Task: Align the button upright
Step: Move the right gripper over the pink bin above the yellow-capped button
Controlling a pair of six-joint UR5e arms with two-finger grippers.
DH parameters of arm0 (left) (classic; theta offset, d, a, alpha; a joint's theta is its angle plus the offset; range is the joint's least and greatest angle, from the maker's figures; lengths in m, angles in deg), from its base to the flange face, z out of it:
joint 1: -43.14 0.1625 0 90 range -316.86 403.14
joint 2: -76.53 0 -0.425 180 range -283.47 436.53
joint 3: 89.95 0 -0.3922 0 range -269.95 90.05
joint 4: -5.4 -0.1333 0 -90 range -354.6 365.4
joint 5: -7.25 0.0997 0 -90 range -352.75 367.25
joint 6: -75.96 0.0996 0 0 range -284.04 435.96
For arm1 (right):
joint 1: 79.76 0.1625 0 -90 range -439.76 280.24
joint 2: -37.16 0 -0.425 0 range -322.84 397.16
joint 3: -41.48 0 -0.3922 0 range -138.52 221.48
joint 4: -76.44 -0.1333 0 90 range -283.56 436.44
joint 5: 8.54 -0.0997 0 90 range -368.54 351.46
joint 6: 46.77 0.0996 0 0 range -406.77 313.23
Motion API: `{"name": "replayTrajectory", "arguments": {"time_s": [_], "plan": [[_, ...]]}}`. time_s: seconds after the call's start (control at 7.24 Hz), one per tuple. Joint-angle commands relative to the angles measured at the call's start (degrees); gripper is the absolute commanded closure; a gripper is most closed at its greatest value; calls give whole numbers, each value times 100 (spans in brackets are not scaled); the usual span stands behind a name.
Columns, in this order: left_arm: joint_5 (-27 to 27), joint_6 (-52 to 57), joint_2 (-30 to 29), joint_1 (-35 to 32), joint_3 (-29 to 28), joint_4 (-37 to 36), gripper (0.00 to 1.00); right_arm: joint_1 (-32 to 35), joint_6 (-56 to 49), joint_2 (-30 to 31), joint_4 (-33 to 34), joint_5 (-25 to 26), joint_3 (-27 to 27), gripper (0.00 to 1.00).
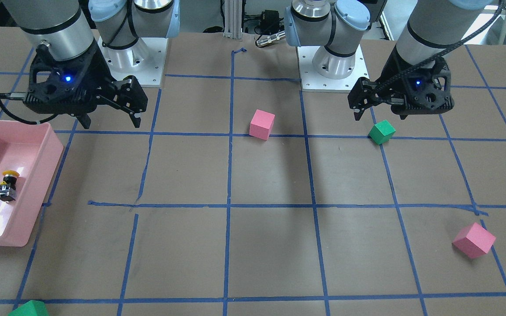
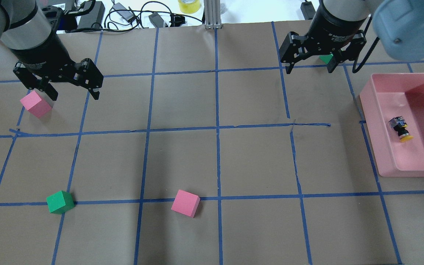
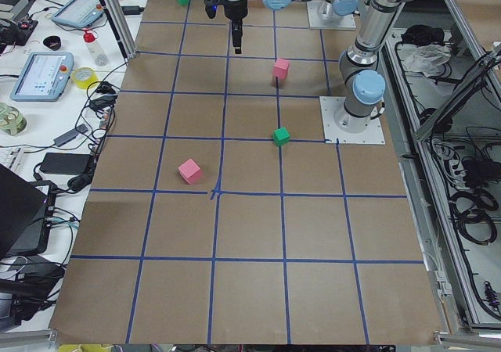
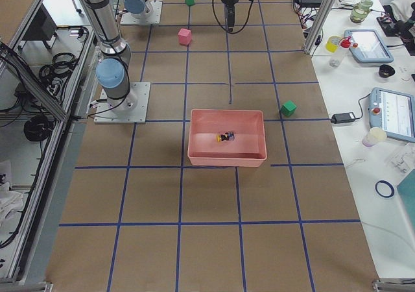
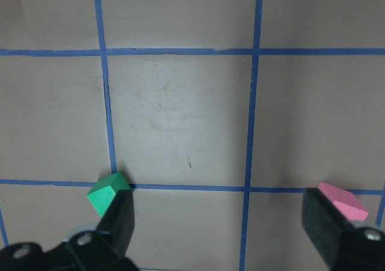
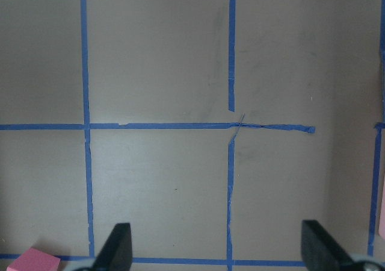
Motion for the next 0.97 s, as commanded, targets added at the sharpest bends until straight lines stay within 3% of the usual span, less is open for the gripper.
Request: {"name": "replayTrajectory", "arguments": {"time_s": [0.0,0.41,0.69,0.83], "plan": [[0,0,-3,0,0,-10,0,-981,-778,-100,-51,-100,-80,0],[-9,0,-21,0,0,-19,0,-2379,-2012,-538,141,5,-167,0],[9,44,-21,0,52,-45,0,-3294,-2768,-723,1033,83,-692,0],[9,53,-12,0,114,-54,0,-3472,-2780,-777,1509,380,-1113,0]]}}
